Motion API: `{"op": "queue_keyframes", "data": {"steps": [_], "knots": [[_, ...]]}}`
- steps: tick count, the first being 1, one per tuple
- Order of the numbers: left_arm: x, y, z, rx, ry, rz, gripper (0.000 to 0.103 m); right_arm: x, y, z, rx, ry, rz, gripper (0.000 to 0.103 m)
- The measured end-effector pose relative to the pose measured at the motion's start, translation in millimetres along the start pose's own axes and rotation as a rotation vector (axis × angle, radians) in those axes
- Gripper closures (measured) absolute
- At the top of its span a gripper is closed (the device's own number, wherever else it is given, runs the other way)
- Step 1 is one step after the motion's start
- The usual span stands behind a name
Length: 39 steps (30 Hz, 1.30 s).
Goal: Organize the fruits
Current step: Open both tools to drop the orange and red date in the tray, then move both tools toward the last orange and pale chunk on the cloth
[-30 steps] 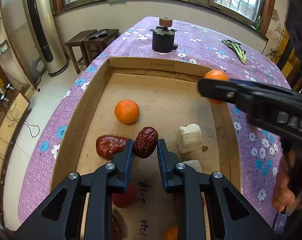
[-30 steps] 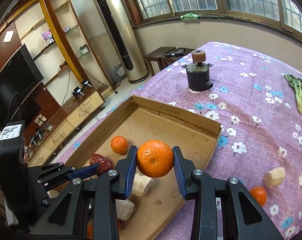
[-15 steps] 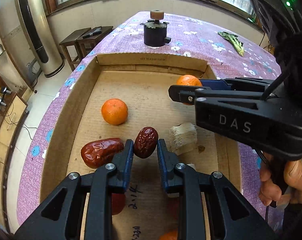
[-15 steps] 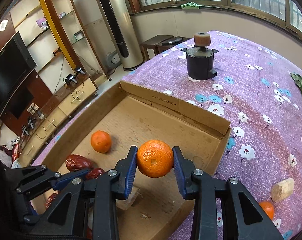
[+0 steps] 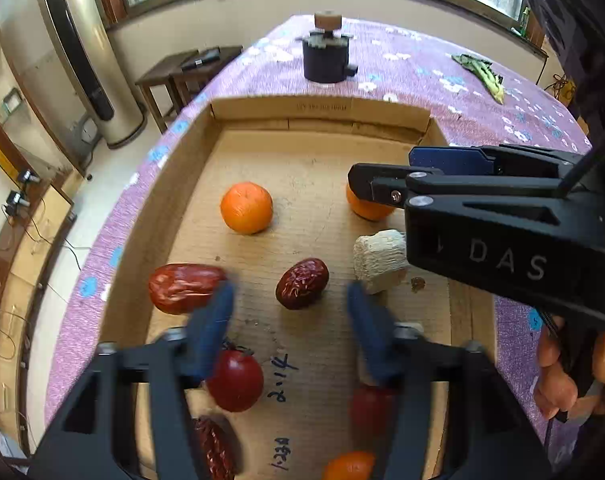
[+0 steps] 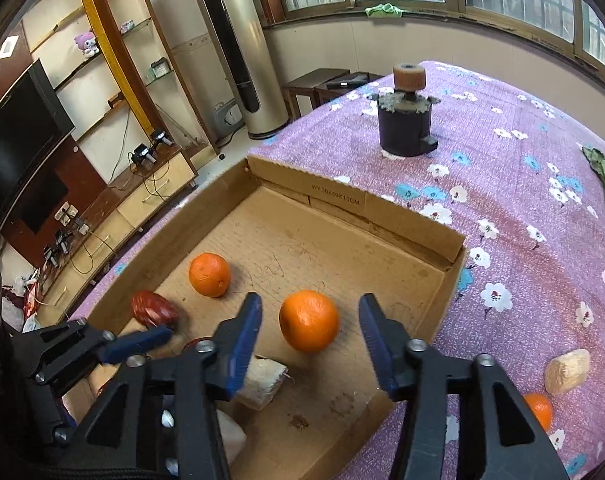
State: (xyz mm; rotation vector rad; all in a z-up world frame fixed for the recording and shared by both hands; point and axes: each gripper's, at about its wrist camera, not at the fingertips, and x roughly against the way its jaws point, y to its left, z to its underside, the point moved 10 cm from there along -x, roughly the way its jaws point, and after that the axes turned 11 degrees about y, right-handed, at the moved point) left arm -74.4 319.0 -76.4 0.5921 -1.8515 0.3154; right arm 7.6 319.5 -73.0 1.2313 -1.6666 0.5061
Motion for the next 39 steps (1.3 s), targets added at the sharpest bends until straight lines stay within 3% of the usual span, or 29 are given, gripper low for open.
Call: {"op": "queue_keyframes", "data": {"steps": [12, 19, 34, 39], "knots": [[29, -11, 11, -0.027, -0.058, -0.009, 0.039, 62, 2, 15, -0.013, -0.094, -0.009, 0.049], [48, -23, 18, -0.046, -0.096, -0.002, 0.039, 98, -7, 41, -0.046, -0.137, -0.007, 0.049], [72, -55, 25, -0.093, -0.129, 0.022, 0.039, 132, -52, 94, -0.140, -0.163, 0.029, 0.049], [74, -73, 27, -0.112, -0.119, 0.074, 0.039, 138, -68, 108, -0.169, -0.165, 0.047, 0.049]]}}
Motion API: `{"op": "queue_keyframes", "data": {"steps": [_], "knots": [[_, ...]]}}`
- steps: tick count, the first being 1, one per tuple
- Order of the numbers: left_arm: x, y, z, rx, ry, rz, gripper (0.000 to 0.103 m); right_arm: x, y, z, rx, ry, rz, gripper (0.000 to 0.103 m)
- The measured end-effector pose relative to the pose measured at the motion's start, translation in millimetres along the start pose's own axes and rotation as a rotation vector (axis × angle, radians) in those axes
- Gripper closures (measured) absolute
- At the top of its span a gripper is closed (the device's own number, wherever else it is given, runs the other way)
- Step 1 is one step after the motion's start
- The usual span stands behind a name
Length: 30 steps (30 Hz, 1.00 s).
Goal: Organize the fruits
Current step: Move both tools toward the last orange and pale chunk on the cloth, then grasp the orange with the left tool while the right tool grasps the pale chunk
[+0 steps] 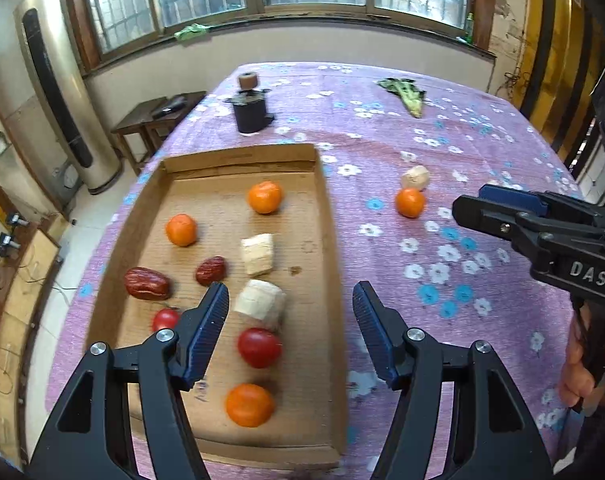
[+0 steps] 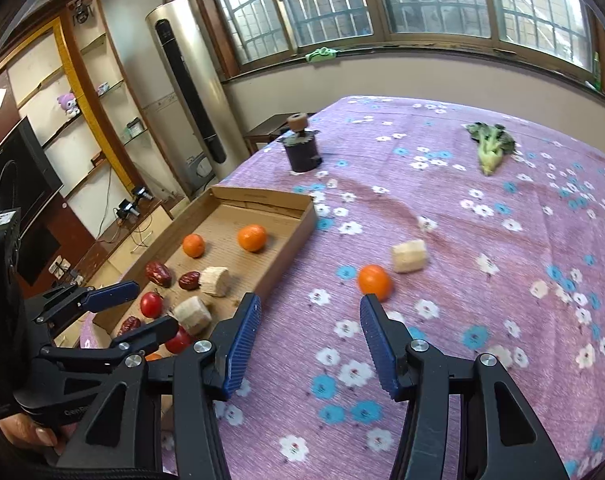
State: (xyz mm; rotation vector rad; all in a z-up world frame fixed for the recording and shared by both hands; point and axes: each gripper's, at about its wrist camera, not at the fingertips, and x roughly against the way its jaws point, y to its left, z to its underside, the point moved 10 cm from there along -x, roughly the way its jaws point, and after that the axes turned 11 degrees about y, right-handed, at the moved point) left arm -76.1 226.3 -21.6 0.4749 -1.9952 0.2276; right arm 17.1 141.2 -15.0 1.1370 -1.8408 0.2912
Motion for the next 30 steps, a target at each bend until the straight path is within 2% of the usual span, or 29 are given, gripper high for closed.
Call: {"op": "queue_keyframes", "data": {"steps": [9, 15, 20, 26, 27, 28, 30], "knots": [[-8, -39, -2, -0.032, 0.024, 0.086, 0.039, -3, -32, 7, -0.043, 0.007, 0.028, 0.049], [-27, -73, -21, 0.002, 0.050, 0.194, 0.039, -24, -55, -10, -0.069, 0.016, 0.048, 0.054], [-48, -87, -33, -0.001, 0.083, 0.188, 0.039, -57, -73, -29, -0.104, 0.055, 0.040, 0.058], [-71, -89, -41, 0.010, 0.123, 0.179, 0.039, -95, -92, -40, -0.106, 0.103, 0.083, 0.060], [-75, -91, -44, 0.014, 0.131, 0.184, 0.039, -99, -95, -40, -0.108, 0.113, 0.080, 0.069], [-78, -93, -47, 0.015, 0.135, 0.186, 0.039, -102, -97, -39, -0.120, 0.120, 0.049, 0.070], [-87, -99, -52, 0.013, 0.146, 0.180, 0.039, -92, -103, -40, -0.131, 0.088, 0.060, 0.070]]}}
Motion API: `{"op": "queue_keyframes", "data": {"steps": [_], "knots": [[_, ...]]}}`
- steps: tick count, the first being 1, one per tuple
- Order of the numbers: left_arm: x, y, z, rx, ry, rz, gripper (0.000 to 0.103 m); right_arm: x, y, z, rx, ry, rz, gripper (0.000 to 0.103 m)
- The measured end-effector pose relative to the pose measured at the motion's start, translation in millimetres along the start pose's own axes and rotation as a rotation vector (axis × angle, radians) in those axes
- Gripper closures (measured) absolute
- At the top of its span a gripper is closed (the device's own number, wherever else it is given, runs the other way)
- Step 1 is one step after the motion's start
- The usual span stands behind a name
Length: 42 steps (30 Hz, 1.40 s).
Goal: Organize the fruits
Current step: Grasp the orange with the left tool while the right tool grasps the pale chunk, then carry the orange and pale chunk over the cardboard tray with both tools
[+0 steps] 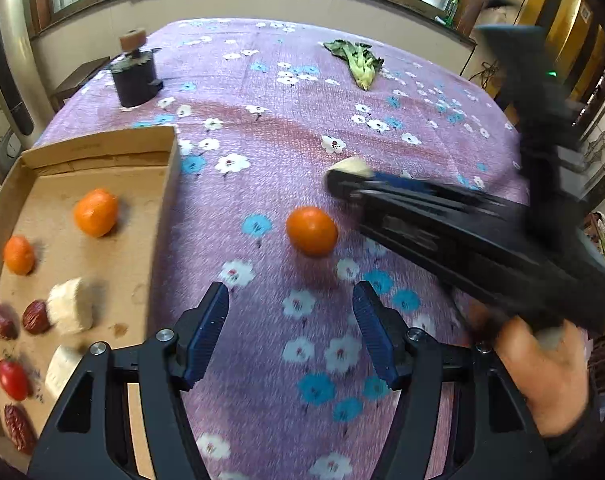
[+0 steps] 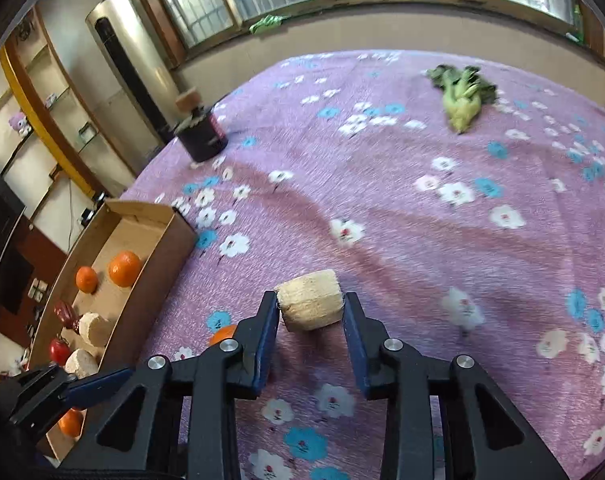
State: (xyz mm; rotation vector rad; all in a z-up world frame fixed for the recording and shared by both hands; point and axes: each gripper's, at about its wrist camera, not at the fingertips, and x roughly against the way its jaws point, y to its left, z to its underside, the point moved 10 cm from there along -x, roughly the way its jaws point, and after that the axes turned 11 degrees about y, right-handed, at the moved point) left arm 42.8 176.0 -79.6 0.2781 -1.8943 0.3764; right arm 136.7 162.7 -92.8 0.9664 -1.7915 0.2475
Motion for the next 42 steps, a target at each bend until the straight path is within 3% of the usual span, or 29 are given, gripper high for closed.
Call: {"op": "queue_keyframes", "data": {"steps": [8, 10, 11, 13, 24, 42], "knots": [[-38, -13, -32, -0.016, 0.023, -0.048, 0.043, 68, -20, 17, -0.057, -0.127, -0.045, 0.070], [-37, -12, -35, -0.042, -0.005, -0.102, 0.073, 79, -22, 24, -0.067, -0.141, -0.049, 0.070], [-36, -14, -35, -0.046, -0.006, -0.080, 0.074, 84, -23, 27, -0.072, -0.150, -0.050, 0.070], [-33, -16, -31, -0.040, -0.001, -0.034, 0.075, 92, -25, 31, -0.082, -0.163, -0.043, 0.070], [19, -18, 8, -0.077, -0.070, -0.073, 0.075, 121, -14, 62, -0.079, -0.189, -0.073, 0.070], [88, 11, 58, -0.068, -0.176, -0.121, 0.075, 144, 49, 93, 0.016, -0.206, -0.116, 0.070]]}}
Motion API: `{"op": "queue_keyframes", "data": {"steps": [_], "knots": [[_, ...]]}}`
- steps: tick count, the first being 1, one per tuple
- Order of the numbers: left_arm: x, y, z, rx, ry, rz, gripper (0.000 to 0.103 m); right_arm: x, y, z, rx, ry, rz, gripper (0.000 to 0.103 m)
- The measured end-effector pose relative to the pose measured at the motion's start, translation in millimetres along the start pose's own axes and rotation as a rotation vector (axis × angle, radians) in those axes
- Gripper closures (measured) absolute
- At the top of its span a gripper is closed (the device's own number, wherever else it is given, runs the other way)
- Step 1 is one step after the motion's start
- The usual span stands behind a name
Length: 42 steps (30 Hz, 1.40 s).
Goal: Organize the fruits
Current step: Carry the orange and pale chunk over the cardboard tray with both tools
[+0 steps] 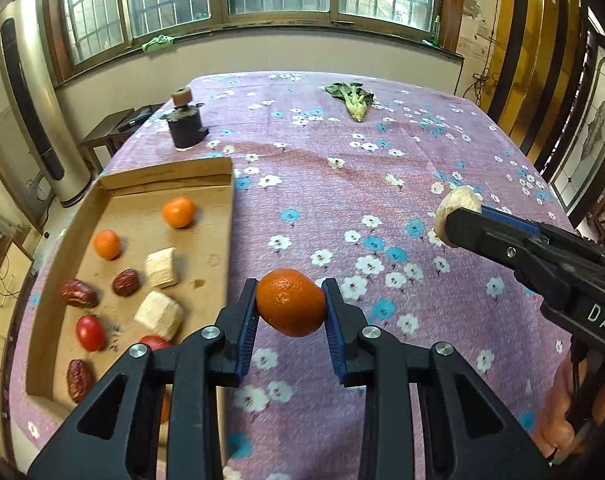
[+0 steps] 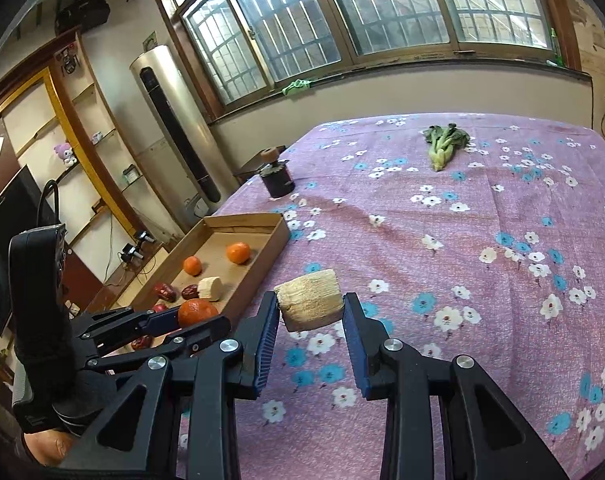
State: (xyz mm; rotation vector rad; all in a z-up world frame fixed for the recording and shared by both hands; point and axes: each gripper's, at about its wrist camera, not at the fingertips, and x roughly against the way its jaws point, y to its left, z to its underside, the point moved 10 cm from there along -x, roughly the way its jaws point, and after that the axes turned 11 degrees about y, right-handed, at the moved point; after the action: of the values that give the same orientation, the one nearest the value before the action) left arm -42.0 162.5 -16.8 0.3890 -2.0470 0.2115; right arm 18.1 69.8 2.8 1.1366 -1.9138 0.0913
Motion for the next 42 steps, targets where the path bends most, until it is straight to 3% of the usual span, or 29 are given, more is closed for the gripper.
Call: {"op": "queue_keyframes", "data": {"steps": [17, 42], "knots": [[10, 28, 23, 0.021, -0.016, -0.024, 0.075, -12, 41, 10, 0.047, 0.030, -0.038, 0.070], [8, 109, 56, 0.136, 0.001, -0.079, 0.074, -56, 86, 16, 0.118, 0.109, -0.075, 0.070]]}}
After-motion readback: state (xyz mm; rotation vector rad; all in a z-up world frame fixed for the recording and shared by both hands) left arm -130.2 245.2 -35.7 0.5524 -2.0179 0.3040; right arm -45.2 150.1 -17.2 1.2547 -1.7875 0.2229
